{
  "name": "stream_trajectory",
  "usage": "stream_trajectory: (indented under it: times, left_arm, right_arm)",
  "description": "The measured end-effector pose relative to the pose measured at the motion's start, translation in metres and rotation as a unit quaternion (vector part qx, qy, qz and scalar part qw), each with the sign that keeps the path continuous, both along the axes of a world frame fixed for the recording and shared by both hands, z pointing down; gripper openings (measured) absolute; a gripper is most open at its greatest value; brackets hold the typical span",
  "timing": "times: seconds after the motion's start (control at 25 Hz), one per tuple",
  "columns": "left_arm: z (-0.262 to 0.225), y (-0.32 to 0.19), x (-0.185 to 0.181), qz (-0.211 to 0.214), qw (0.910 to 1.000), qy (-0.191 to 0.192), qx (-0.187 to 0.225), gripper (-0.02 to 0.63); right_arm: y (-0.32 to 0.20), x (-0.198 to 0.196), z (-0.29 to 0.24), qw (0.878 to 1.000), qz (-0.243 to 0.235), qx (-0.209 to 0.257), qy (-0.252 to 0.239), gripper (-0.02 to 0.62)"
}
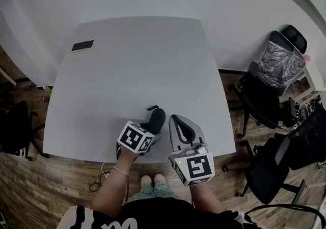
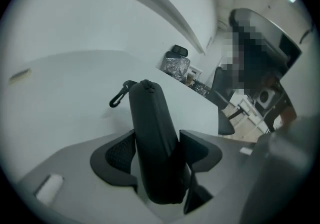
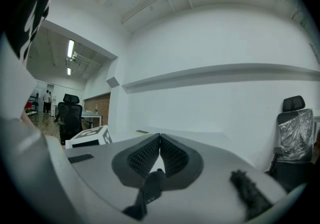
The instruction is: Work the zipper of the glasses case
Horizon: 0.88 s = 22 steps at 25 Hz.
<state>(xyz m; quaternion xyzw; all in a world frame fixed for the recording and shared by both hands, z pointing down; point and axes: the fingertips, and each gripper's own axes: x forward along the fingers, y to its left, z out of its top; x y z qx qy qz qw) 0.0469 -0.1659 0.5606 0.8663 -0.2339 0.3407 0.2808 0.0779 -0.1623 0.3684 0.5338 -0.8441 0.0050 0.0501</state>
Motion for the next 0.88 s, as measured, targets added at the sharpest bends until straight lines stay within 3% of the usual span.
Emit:
stream_trajectory:
  times: [0.08,0.16,0.24,0.32,0.4,0.48,0.6,0.88]
  left_arm:
    - [-0.016,-0.003,-0.008,0.012,0.9985,-0.004,0.054,0.278]
    - [-0.044,-0.001,-0.016,0.023,0.9953,0.033,0.087,0.272]
    - [-0.079,0.01,-0.023,0.068,0.9905,0.082,0.087,0.273]
    - [-0.12,0.025,-0.033,0.132,0.9788,0.139,0.072,0.273]
    - [-0.161,0.037,-0.049,0.189,0.9642,0.173,0.07,0.273]
    - [-0.191,0.044,-0.067,0.228,0.9558,0.168,0.079,0.275]
    - [-0.215,0.054,-0.084,0.252,0.9524,0.145,0.091,0.275]
    - [-0.229,0.073,-0.077,0.289,0.9381,0.169,0.088,0.275]
  right_arm:
    - [-0.002,0.002,0.001,1.0,-0.003,0.0,-0.008,0.006]
    - [0.0,0.002,-0.005,1.0,-0.015,0.014,-0.008,0.006]
    - [0.002,0.002,-0.015,0.998,-0.036,0.053,0.009,0.006]
    - [0.007,-0.003,-0.021,0.991,-0.067,0.104,0.06,0.006]
    - [0.015,-0.013,-0.02,0.976,-0.096,0.141,0.137,0.007]
    - [0.021,-0.025,-0.019,0.959,-0.118,0.167,0.196,0.008]
    - [0.034,-0.05,-0.03,0.942,-0.156,0.2,0.222,0.011]
    - [0.037,-0.065,-0.055,0.925,-0.171,0.236,0.242,0.052]
